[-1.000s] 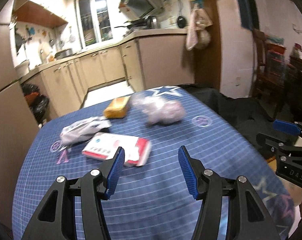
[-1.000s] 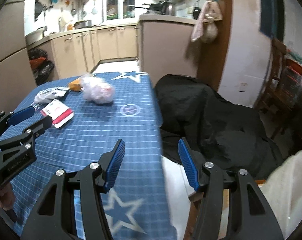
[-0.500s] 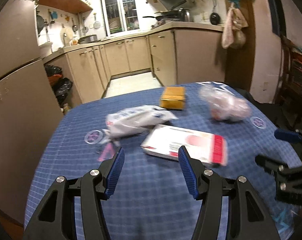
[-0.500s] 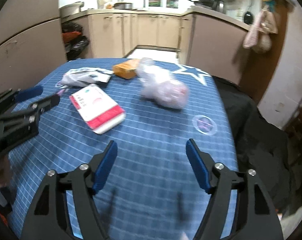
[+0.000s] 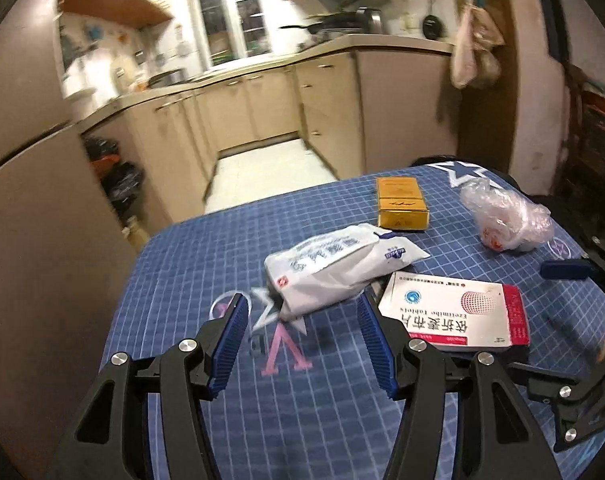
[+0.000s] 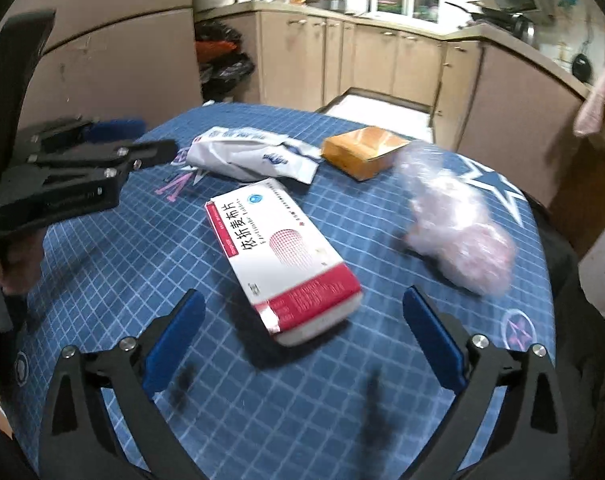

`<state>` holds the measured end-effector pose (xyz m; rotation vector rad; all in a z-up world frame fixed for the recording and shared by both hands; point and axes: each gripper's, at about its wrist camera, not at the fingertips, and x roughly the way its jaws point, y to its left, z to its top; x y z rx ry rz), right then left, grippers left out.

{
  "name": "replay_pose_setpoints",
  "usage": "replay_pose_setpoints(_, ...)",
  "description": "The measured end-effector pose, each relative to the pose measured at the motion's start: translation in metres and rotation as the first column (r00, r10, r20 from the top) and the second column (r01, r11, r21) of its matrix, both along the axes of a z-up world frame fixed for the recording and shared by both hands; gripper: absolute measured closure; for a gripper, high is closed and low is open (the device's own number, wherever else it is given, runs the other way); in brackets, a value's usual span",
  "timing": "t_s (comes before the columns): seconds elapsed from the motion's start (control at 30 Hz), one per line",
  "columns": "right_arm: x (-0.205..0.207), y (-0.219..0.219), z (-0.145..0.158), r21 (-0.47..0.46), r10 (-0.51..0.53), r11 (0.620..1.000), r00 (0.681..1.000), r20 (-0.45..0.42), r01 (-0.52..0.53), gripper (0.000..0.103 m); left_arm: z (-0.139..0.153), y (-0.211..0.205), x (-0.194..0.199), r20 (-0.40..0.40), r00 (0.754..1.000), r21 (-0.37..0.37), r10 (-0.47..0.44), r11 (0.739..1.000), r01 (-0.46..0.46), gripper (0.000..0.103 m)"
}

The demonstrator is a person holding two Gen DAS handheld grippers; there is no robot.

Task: Collect trash
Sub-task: 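Grasp the white alcohol wipes pack with the left gripper while the right gripper grasps the white-red tablets box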

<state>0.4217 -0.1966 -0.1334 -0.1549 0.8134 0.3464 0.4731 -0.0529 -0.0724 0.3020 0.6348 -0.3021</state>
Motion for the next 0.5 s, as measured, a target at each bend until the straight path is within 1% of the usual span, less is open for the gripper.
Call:
replay_pose_setpoints(0.03, 0.005, 0.002, -0.002, 0.006, 0.023, 1.0, 1.0, -0.02, -0.023, 0.006, -0.001, -0.001, 0.005, -0.004, 0.998, 0.007, -0.065, 0.998, 0.065, 0.042)
replay_pose_setpoints(0.07, 0.01, 0.003, -0.004, 0.014, 0.044, 0.999, 0.998, -0.042, -0.043, 0.006, -0.001, -0.002, 0.008, 0.001, 0.994, 0.018, -0.109, 0.994, 0.109, 0.039)
replay_pose_setpoints(0.1, 0.015, 0.005, -0.006, 0.016, 0.054, 0.998, 0.997, -0.054, -0.053, 0.006, 0.0, -0.004, 0.014, 0.026, 0.986, 0.047, -0.164, 0.986, 0.163, 0.037)
replay_pose_setpoints(0.13, 0.02, 0.007, -0.007, 0.014, 0.064, 0.998, 0.996, -0.062, -0.063, 0.006, 0.0, -0.005, 0.019, 0.027, 0.977, 0.054, -0.213, 0.976, 0.211, 0.033)
replay_pose_setpoints(0.17, 0.023, 0.008, -0.008, 0.016, 0.071, 0.997, 0.995, -0.064, -0.07, 0.006, 0.002, -0.006, 0.025, 0.014, 0.96, 0.048, -0.28, 0.959, 0.279, 0.027)
replay_pose_setpoints(0.2, 0.027, 0.009, -0.007, 0.019, 0.082, 0.997, 0.995, -0.065, -0.081, 0.006, 0.003, -0.006, 0.03, 0.003, 0.946, 0.039, -0.323, 0.946, 0.323, 0.024)
replay_pose_setpoints(0.23, 0.032, 0.011, -0.007, 0.017, 0.092, 0.996, 0.994, -0.065, -0.091, 0.006, 0.003, -0.007, 0.036, -0.012, 0.924, 0.031, -0.383, 0.923, 0.383, 0.022)
replay_pose_setpoints(0.3, 0.039, 0.015, -0.009, 0.007, 0.106, 0.994, 0.992, -0.073, -0.106, 0.006, 0.002, -0.009, 0.049, -0.024, 0.891, 0.035, -0.453, 0.89, 0.454, 0.02)
replay_pose_setpoints(0.33, 0.043, 0.018, -0.01, 0.003, 0.116, 0.993, 0.99, -0.081, -0.116, 0.006, 0.0, -0.01, 0.057, -0.04, 0.877, 0.03, -0.479, 0.876, 0.481, 0.017)
replay_pose_setpoints(0.37, 0.046, 0.019, -0.011, 0.002, 0.126, 0.992, 0.988, -0.091, -0.127, 0.006, -0.002, -0.011, 0.067, -0.054, 0.867, 0.022, -0.495, 0.868, 0.496, 0.017)
replay_pose_setpoints(0.4, 0.05, 0.021, -0.012, 0.007, 0.142, 0.99, 0.985, -0.101, -0.142, 0.006, -0.004, -0.015, 0.073, -0.067, 0.86, 0.011, -0.506, 0.862, 0.507, 0.017)
replay_pose_setpoints(0.47, 0.057, 0.024, -0.014, 0.022, 0.163, 0.987, 0.98, -0.117, -0.161, 0.006, -0.009, -0.017, 0.087, -0.115, 0.831, -0.033, -0.545, 0.838, 0.545, 0.017)
replay_pose_setpoints(0.5, 0.06, 0.024, -0.014, 0.021, 0.166, 0.986, 0.979, -0.122, -0.164, 0.006, -0.014, -0.018, 0.094, -0.144, 0.806, -0.058, -0.575, 0.818, 0.573, 0.017)
